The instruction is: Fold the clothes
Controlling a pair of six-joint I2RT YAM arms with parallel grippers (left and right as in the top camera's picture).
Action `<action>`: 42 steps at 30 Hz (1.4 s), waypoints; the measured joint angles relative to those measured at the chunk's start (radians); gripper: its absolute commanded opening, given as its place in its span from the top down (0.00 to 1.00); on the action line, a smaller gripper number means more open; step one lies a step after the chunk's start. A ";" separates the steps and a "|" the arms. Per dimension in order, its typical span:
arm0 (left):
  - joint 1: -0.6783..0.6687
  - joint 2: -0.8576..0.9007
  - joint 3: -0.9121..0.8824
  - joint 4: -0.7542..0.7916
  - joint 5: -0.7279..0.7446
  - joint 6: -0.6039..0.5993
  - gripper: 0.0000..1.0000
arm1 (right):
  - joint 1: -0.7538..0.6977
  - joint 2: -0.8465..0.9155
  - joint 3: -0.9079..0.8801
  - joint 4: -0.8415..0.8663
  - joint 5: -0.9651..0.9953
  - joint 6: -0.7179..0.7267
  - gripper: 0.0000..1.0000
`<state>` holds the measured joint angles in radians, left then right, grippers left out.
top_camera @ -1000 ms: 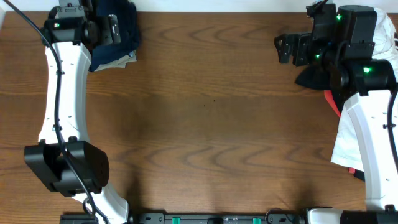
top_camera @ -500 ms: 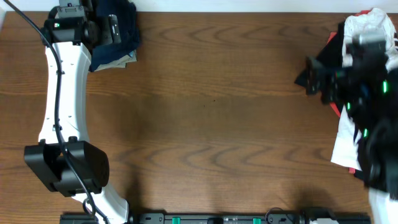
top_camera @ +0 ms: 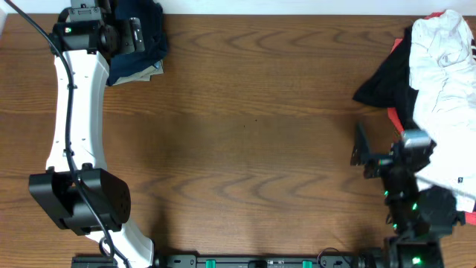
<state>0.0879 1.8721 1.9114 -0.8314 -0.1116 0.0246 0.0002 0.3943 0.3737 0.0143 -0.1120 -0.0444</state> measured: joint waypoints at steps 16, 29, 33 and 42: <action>0.000 0.000 0.000 0.000 0.000 -0.002 0.02 | 0.000 -0.366 -0.335 0.063 -0.006 0.012 0.01; 0.000 0.000 0.000 0.000 0.000 -0.002 0.02 | 0.000 -0.383 -0.366 -0.077 0.009 0.014 0.01; 0.000 0.000 0.000 0.000 0.000 -0.002 0.02 | 0.000 -0.383 -0.366 -0.077 0.011 0.014 0.01; 0.000 0.000 0.000 0.000 0.000 -0.002 0.02 | 0.000 -0.383 -0.366 -0.078 0.012 0.014 0.01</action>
<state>0.0879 1.8721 1.9114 -0.8314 -0.1116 0.0223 0.0002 0.0116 0.0074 -0.0635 -0.1001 -0.0299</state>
